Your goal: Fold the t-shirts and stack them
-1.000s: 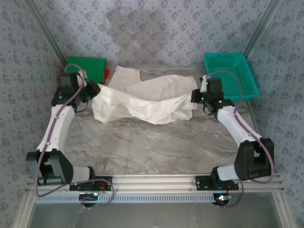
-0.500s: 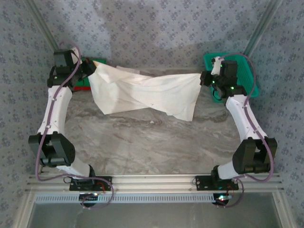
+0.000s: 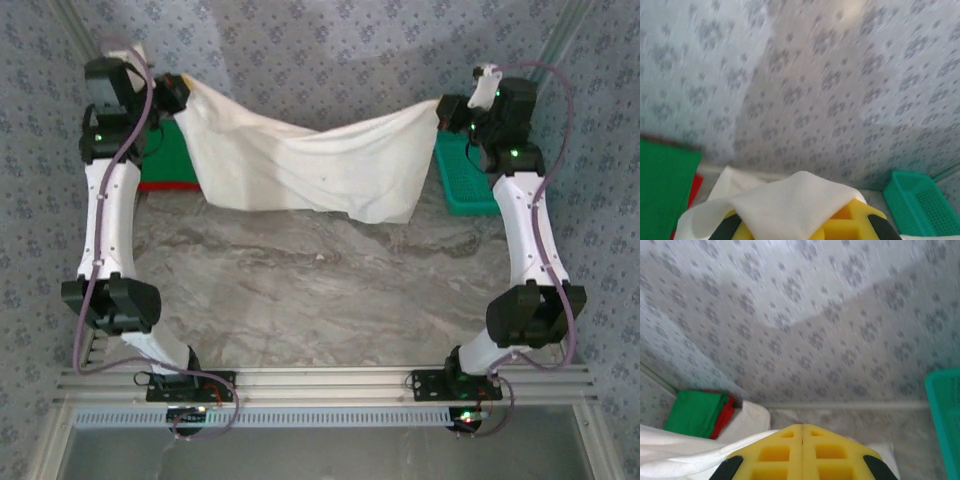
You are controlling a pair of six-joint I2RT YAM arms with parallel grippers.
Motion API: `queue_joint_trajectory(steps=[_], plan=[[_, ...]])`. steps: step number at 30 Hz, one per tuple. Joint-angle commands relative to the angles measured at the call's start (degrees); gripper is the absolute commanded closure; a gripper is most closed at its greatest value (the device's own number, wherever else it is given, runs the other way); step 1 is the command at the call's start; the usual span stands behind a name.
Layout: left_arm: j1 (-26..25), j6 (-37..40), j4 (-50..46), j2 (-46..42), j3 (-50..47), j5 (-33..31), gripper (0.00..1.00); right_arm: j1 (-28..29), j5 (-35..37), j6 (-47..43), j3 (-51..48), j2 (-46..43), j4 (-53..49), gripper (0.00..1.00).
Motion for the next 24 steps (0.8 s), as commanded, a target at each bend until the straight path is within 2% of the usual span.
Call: queue_joint_trajectory(steps=[1,3,5,7,9,11,13,15,17,21,24], plan=[[0.1,1.3,1.4,9.1,16.5,2.8,1.0,-0.9,-2.9,2.1,8.4,6.1,4.8,1.0],[-0.1,1.6,-2.0,17.5,31.5,3.9,1.0,-1.0,-3.7,2.4,13.9,10.2,6.1,1.0],[-0.1,1.2,-5.4,28.4,50.8,3.6,1.0,-0.9,-3.7,2.4,21.2,15.2,7.3,1.0],[0.4,-0.4,-3.1,35.5,62.0,2.3,1.0,-0.9,-3.7,3.1,31.1,21.1,6.6,1.0],[0.9,-2.7,2.6,35.7,59.8,2.7,1.0,-0.9,-3.6,4.5,43.2,27.5,4.6,1.0],[0.8,-3.5,6.1,32.2,54.1,4.5,1.0,-0.8,-3.6,5.0,55.0,33.3,1.2,1.0],[0.1,-0.5,4.7,28.9,52.0,5.3,1.0,-0.8,-3.7,5.5,61.2,35.5,-0.4,1.0],[-0.3,2.2,1.9,26.0,52.1,6.0,1.0,-0.9,-3.8,5.1,59.8,33.5,-0.3,1.0],[-0.3,3.8,-1.9,22.8,52.1,6.9,1.0,-0.9,-4.3,3.8,53.7,29.0,0.3,1.0],[-1.8,9.9,-16.7,17.2,52.0,8.0,1.0,-0.9,-4.6,1.8,29.9,15.1,7.1,1.0],[-5.2,15.5,-29.7,13.6,50.8,5.4,1.0,-1.0,-2.6,0.9,10.5,3.7,12.9,1.0]])
